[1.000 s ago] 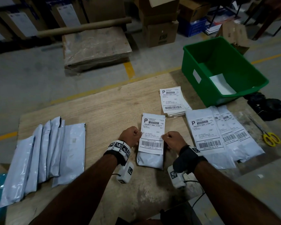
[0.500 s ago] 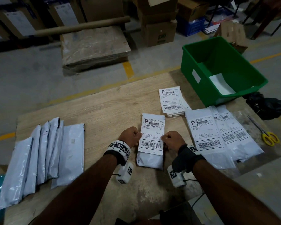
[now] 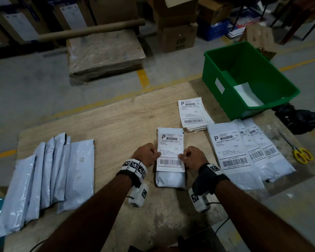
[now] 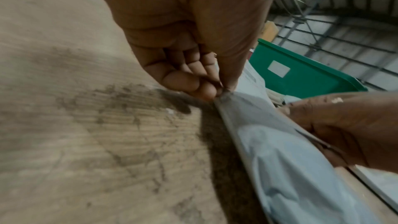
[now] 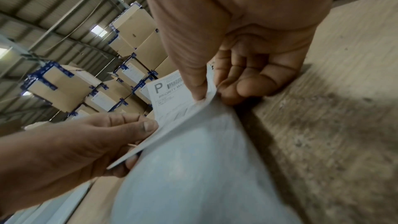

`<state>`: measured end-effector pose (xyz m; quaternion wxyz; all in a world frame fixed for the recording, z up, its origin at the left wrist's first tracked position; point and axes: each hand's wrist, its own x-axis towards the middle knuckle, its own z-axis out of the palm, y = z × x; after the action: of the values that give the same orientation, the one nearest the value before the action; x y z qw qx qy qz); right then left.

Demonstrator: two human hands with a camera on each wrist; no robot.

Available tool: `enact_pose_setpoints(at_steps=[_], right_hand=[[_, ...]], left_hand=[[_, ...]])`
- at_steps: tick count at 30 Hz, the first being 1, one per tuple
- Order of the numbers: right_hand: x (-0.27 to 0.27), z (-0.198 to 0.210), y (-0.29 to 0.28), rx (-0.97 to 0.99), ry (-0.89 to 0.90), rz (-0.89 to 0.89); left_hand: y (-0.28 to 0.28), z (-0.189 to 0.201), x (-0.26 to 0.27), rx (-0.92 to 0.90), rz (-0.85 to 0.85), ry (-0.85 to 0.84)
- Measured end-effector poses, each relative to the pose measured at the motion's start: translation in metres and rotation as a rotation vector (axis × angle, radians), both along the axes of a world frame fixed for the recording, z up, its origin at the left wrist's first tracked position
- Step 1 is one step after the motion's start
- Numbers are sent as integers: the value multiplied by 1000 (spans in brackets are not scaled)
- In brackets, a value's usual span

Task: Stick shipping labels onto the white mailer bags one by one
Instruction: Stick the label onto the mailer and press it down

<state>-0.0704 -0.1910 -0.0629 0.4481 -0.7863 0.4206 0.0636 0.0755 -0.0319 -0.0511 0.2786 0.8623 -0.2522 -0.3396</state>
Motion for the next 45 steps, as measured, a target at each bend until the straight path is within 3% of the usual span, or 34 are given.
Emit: enact_pose_setpoints(at_steps=[6, 9, 12, 20, 30, 41, 45], right_hand=[[-6, 9, 3, 60, -149, -89], [-7, 14, -2, -17, -229, -22], [-3, 18, -9, -51, -289, 99], [14, 9, -17, -99, -120, 292], [25, -6, -34, -106, -36, 392], [9, 6, -39, 11, -54, 494], [-4, 13, -30, -89, 50, 564]], left_hand=[[0, 7, -2, -53, -39, -74], [-1, 12, 0, -194, -123, -173], [-2, 13, 3, -225, -232, -205], [-18, 16, 8, 157, -386, -277], [-21, 11, 18, 264, -489, -244], [-8, 9, 10, 399, -636, -410], [-8, 12, 6, 387, -614, -424]])
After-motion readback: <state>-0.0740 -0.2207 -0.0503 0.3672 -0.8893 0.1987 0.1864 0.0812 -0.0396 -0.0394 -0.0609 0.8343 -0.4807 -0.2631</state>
